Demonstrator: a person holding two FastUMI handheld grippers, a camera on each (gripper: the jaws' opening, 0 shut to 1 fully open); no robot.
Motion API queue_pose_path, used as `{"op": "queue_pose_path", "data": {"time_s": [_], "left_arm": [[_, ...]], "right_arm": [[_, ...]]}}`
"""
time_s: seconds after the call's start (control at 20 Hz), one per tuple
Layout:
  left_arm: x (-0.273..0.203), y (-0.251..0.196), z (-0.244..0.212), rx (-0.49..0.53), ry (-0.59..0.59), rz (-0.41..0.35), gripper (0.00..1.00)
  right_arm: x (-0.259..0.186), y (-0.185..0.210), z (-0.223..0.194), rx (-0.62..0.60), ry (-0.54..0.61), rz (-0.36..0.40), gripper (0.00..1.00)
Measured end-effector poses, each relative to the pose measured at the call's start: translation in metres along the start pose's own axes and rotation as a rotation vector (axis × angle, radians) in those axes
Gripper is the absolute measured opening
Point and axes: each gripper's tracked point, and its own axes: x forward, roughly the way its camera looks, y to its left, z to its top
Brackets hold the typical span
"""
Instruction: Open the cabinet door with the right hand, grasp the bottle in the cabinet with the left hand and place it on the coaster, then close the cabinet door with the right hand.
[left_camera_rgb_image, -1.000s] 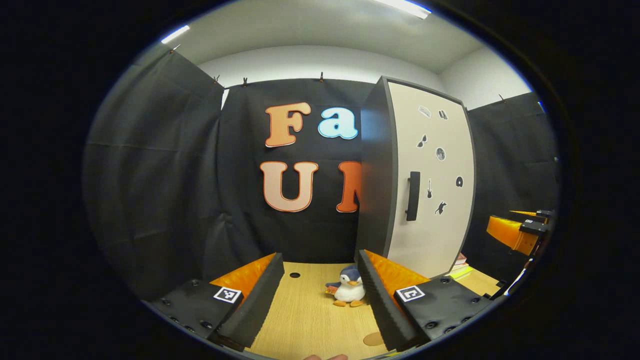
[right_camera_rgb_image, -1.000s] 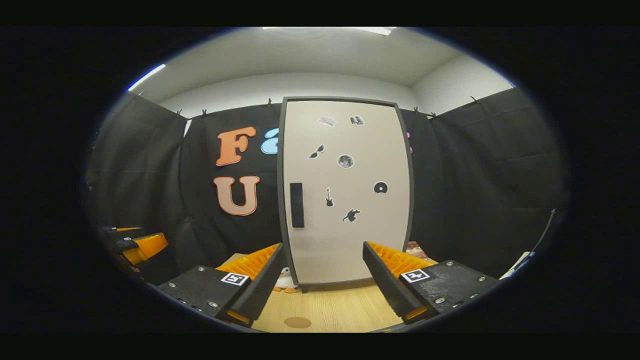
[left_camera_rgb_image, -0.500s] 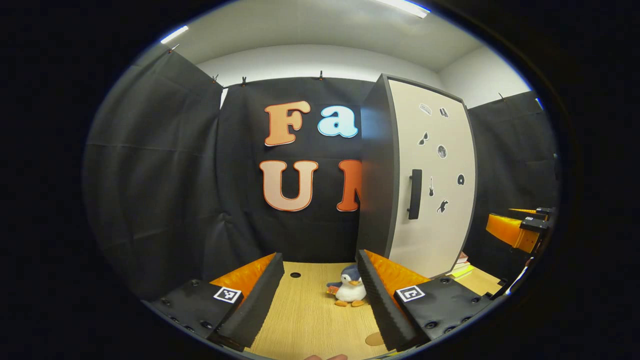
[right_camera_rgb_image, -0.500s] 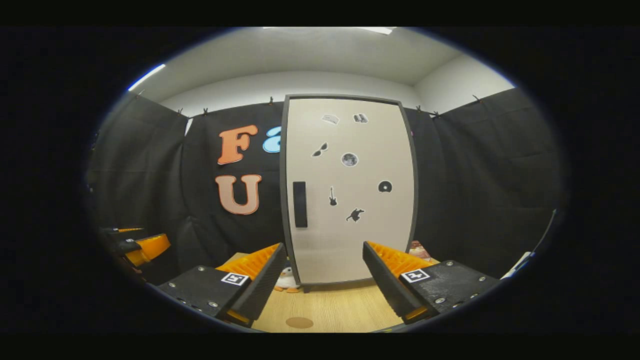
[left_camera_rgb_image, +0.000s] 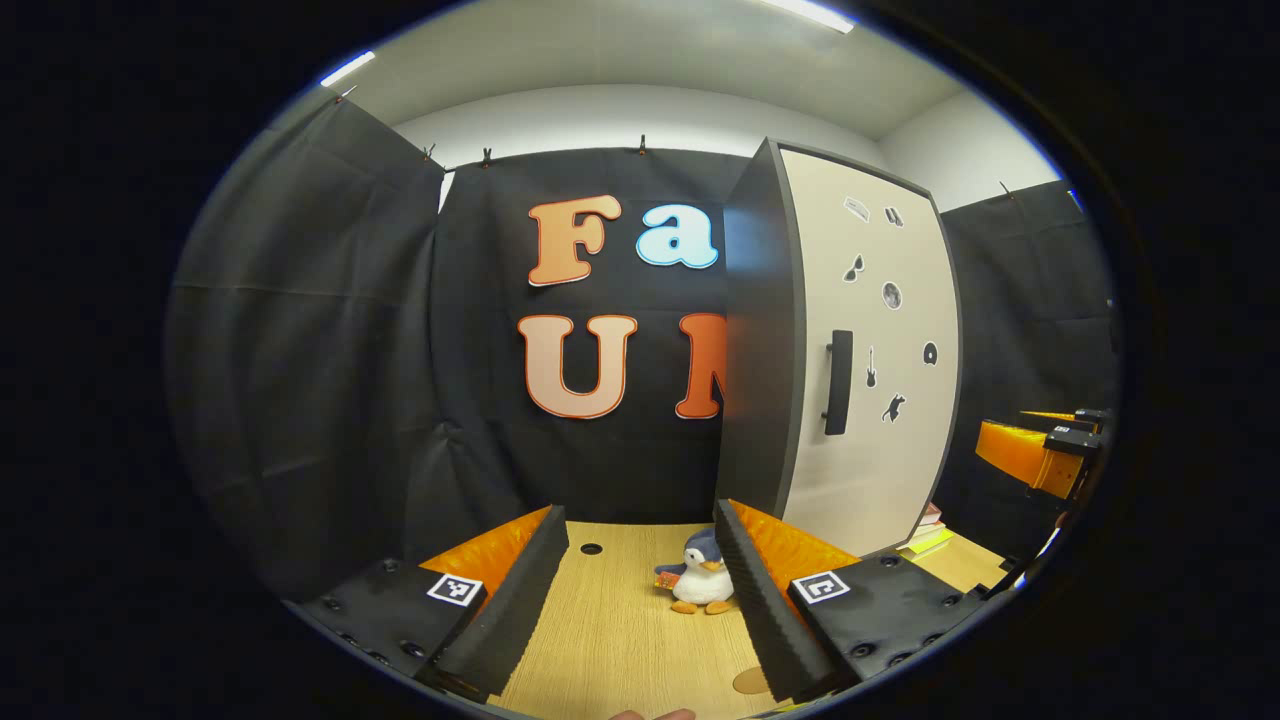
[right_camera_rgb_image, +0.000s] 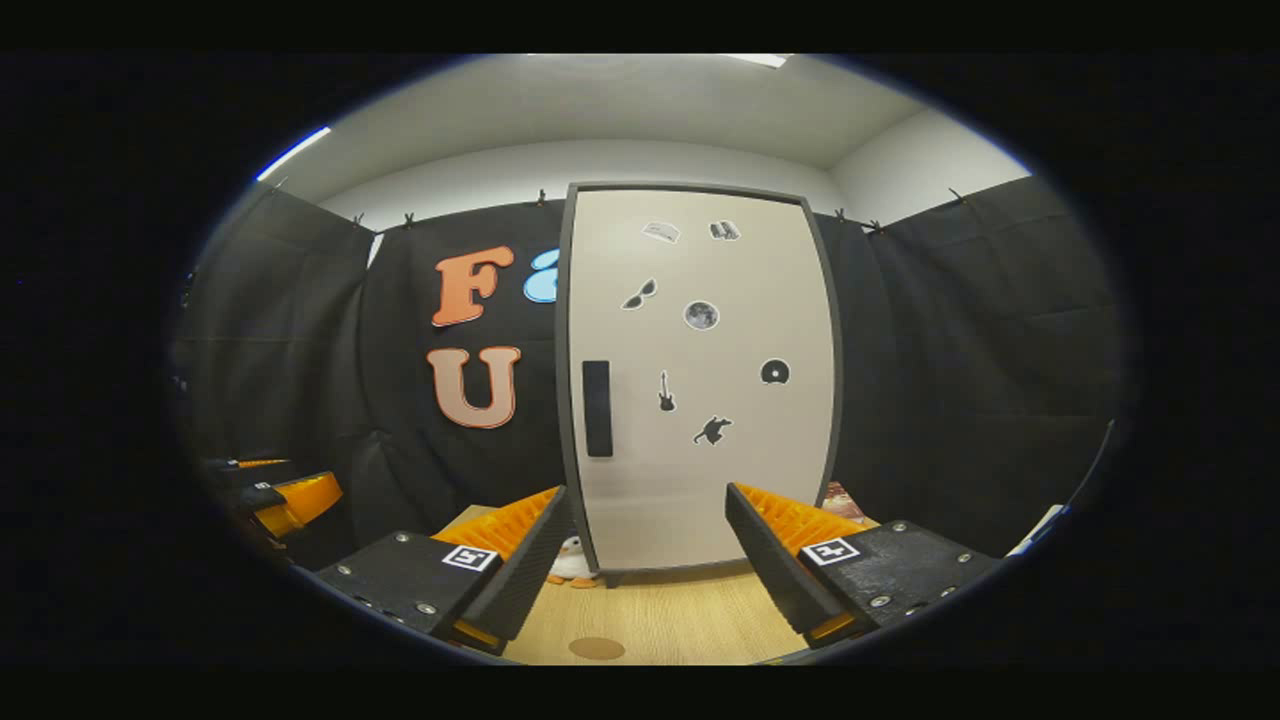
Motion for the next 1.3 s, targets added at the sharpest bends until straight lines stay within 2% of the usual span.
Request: {"op": "queue_pose_path", "data": {"time_s": [0.05,0.35,0.45,0.5,0.55,0.6,0.8,1.3], "left_arm": [[0.003,0.000,-0.001,0.000,0.002,-0.001,0.94],[0.017,0.010,-0.012,-0.001,0.022,0.007,0.96],[0.025,0.016,-0.016,-0.004,0.034,0.013,0.94],[0.027,0.021,-0.017,-0.003,0.036,0.021,0.96],[0.028,0.026,-0.018,-0.001,0.035,0.027,0.94],[0.031,0.031,-0.019,0.003,0.033,0.034,0.99],[0.044,0.043,-0.036,-0.006,0.076,0.043,0.96],[0.076,0.100,-0.060,-0.045,0.138,0.117,0.97]], "right_arm": [[0.004,0.001,0.000,0.001,0.001,0.002,0.95],[0.042,0.015,0.009,-0.003,-0.011,0.027,0.95],[0.061,0.020,0.012,-0.009,-0.016,0.031,0.95],[0.070,0.024,0.012,-0.010,-0.017,0.036,0.95],[0.081,0.028,0.013,-0.011,-0.020,0.042,0.95],[0.091,0.032,0.013,-0.017,-0.019,0.049,0.95],[0.131,0.043,0.013,-0.038,-0.018,0.057,0.95],[0.214,0.062,0.016,-0.024,-0.021,0.045,0.95]]}}
